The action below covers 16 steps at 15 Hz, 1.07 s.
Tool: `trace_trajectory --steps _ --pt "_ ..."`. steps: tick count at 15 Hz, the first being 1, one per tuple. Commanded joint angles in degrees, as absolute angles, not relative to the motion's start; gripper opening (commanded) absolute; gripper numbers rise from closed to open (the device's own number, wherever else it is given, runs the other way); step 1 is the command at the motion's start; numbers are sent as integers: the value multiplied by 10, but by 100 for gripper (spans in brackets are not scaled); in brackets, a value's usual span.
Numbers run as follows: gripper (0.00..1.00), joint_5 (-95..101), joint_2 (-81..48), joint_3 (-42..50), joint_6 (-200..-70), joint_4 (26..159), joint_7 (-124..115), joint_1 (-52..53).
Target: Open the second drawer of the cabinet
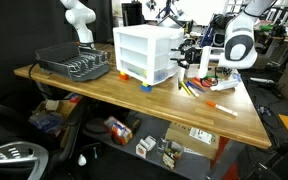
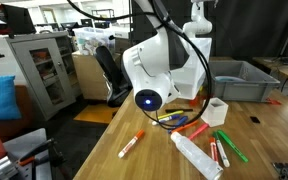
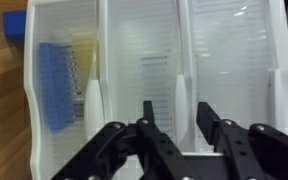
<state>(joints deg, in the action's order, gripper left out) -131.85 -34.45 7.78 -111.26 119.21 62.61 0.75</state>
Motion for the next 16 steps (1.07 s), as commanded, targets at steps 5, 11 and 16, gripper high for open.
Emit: trace_trajectory --steps 5,11,16 --pt "0 -1323 -355 79 -1110 1176 642 6" --pt "4 -1322 -343 79 -1110 1191 656 5" --pt "4 -1320 -326 79 -1108 1207 660 6"
